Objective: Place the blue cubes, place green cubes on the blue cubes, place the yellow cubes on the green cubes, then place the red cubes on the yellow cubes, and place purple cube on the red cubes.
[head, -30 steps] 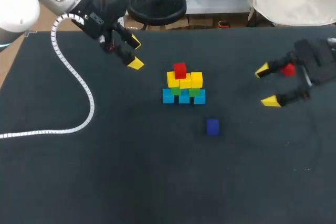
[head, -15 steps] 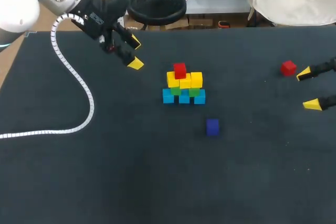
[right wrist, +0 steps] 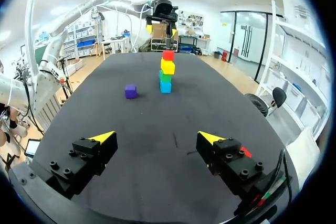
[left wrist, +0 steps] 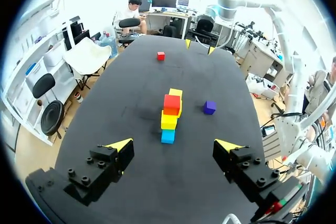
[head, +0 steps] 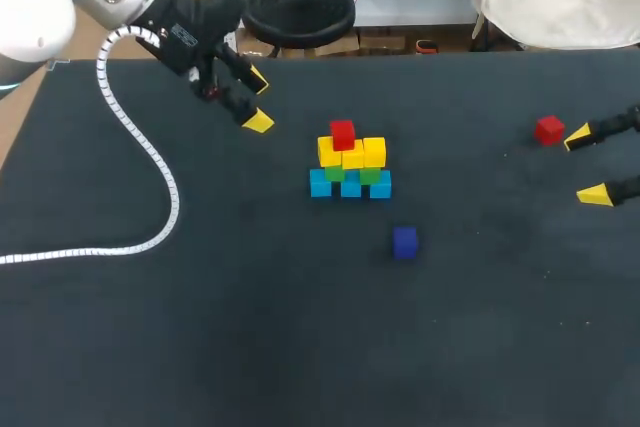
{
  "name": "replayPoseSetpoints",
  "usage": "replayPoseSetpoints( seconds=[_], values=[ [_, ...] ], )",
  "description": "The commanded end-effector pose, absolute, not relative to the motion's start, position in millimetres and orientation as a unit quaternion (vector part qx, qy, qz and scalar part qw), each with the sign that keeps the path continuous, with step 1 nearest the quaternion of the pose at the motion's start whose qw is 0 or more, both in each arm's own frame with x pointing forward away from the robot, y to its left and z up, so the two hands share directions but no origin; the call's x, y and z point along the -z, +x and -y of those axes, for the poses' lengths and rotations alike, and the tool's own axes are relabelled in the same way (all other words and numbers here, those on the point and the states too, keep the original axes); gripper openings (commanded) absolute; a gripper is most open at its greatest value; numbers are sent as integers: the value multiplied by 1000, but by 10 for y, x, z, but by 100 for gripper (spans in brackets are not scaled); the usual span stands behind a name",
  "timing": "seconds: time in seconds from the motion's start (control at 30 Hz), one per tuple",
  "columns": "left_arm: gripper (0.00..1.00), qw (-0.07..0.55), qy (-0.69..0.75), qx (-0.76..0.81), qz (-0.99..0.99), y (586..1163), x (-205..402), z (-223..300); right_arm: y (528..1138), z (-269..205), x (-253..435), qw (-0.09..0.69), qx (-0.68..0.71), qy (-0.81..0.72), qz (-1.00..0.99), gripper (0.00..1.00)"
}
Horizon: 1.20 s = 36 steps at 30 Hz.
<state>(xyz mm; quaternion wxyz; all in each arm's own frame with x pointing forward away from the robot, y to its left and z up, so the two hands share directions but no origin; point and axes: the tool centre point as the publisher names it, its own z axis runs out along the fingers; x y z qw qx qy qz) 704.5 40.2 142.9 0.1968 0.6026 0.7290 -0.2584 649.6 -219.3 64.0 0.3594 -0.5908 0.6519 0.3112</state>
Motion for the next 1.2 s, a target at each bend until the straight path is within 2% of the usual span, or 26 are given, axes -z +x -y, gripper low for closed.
replayPoseSetpoints(
  seconds=[0.03, 0.2, 0.47, 0.53, 0.67, 0.93, 1.2],
  values=[
    [100, 196, 602, 257, -730, 7038, -1434, -401, 6496, 2193, -637, 360, -311, -591, -652, 100],
    [100, 196, 602, 257, -730, 7038, -1434, -401, 6496, 2193, -637, 360, -311, -591, -652, 100],
    [100, 196, 602, 257, -730, 7038, -1434, -401, 6898, 2566, -714, 395, -342, -663, -536, 100],
    [100, 196, 602, 257, -730, 7038, -1434, -401, 7017, 2629, -719, 366, -346, -692, -518, 100],
    [100, 196, 602, 257, -730, 7038, -1434, -401, 7220, 2687, -718, 354, -352, -708, -499, 100],
    [100, 196, 602, 257, -730, 7038, -1434, -401, 7486, 2578, -702, 345, -350, -724, -484, 100],
    [100, 196, 602, 257, -730, 7038, -1434, -401, 7646, 2489, -394, 308, -386, -728, -475, 100]
  ],
)
